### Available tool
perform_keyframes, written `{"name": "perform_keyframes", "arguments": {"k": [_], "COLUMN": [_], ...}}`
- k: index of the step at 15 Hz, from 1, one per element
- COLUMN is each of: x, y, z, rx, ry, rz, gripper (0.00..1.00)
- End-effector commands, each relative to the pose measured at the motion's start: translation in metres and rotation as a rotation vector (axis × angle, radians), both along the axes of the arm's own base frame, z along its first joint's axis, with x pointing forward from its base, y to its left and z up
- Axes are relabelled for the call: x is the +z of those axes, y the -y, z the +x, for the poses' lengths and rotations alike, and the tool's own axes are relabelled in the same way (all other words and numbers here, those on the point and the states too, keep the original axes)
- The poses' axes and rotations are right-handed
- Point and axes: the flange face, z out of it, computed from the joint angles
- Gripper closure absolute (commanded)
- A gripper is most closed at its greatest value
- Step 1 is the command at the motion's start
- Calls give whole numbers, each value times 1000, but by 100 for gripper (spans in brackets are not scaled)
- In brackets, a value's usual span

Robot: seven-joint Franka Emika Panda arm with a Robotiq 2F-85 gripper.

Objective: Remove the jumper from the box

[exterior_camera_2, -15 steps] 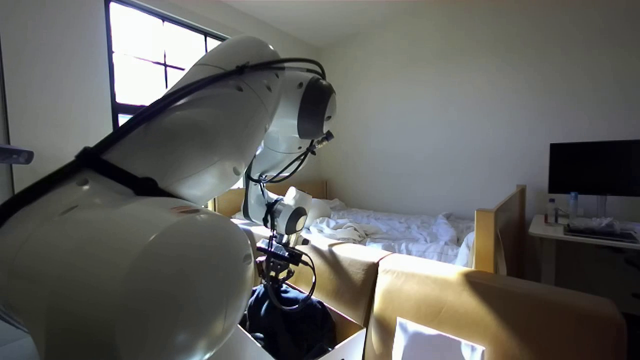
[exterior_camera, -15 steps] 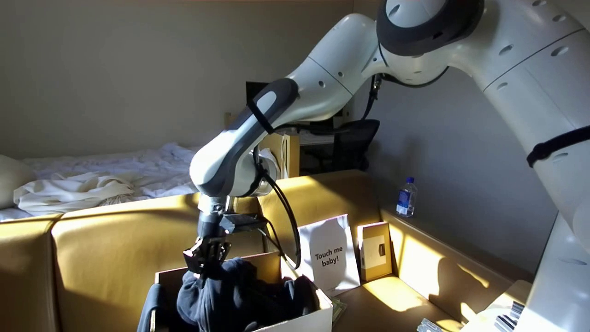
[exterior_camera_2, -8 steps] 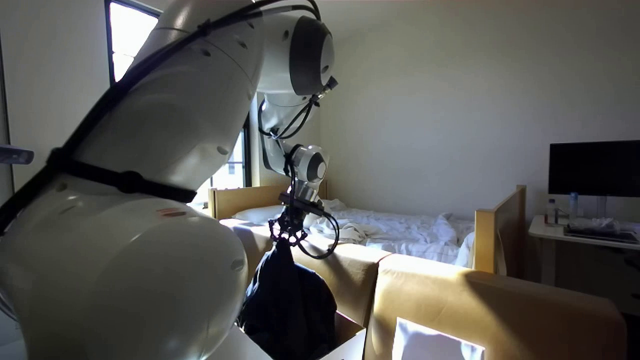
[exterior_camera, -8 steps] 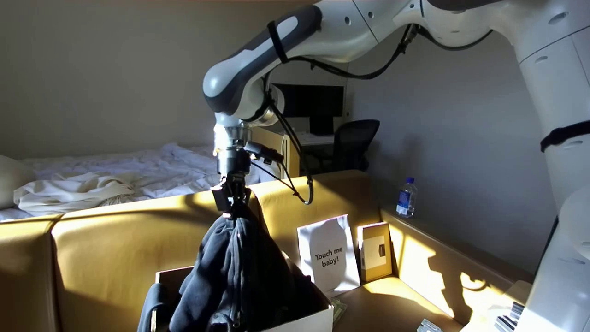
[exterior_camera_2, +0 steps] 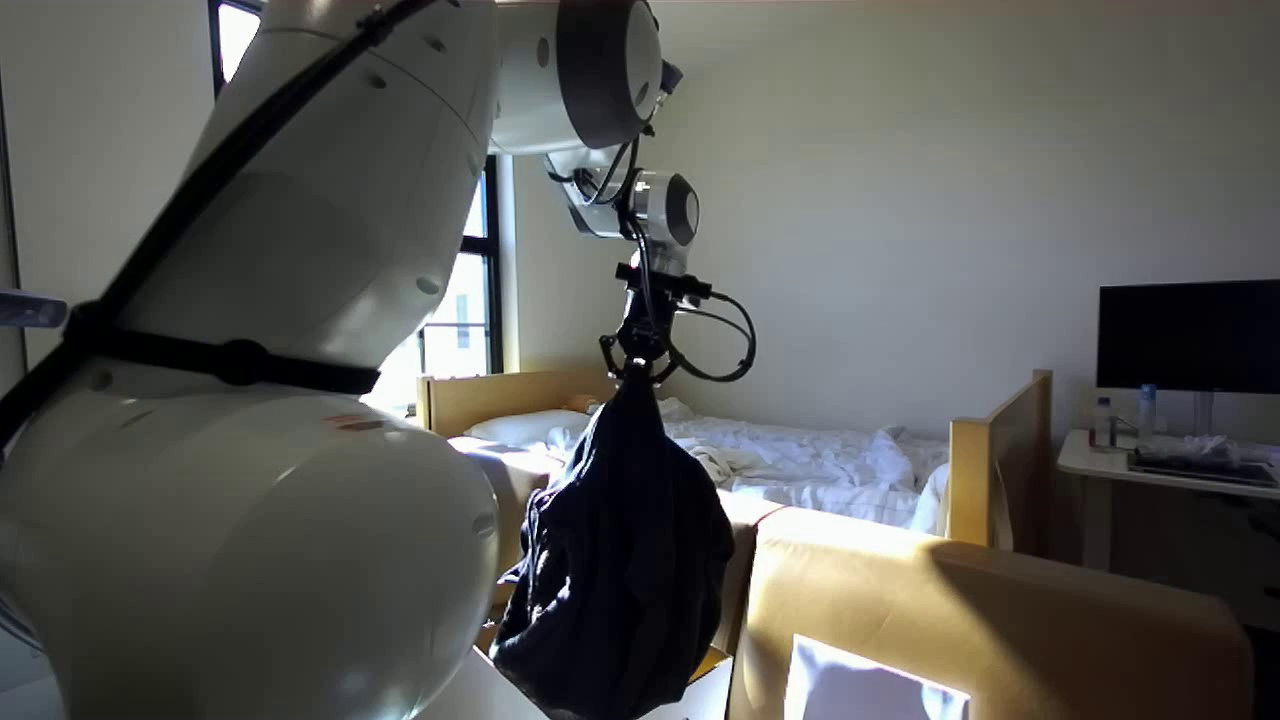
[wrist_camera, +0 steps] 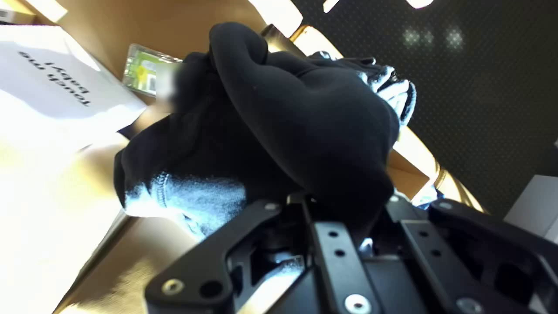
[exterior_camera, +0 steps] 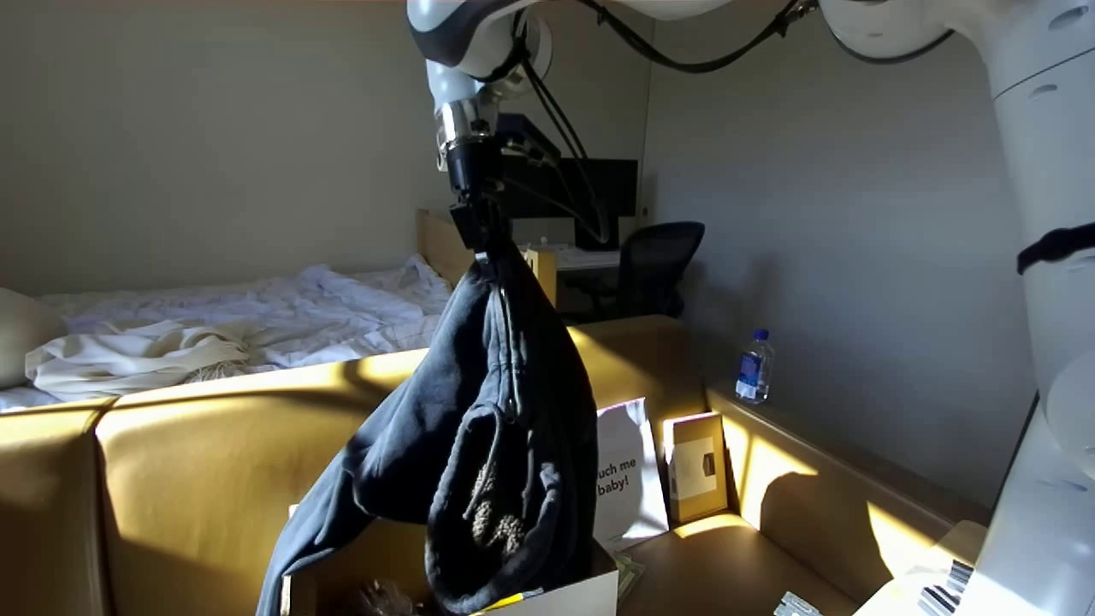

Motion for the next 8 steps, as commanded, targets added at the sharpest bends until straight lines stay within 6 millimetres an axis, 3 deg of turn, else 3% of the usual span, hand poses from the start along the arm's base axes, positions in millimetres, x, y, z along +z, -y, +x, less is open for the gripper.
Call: {"name": "perform_keyframes", "arguments": {"k": [1,3,4,5,6,8], "x": [87,122,133,101,118,131], "y": [30,44,42,39,42,42], "z": [8,2,-4,5,-1,-5], "rx": [-46,-23,47,-17,4,15], "ry": [111,62,32,55,47,48], "rz": [-58,-32,-7,-29,-25,-21], "gripper": [93,93,93,83,83,83]}}
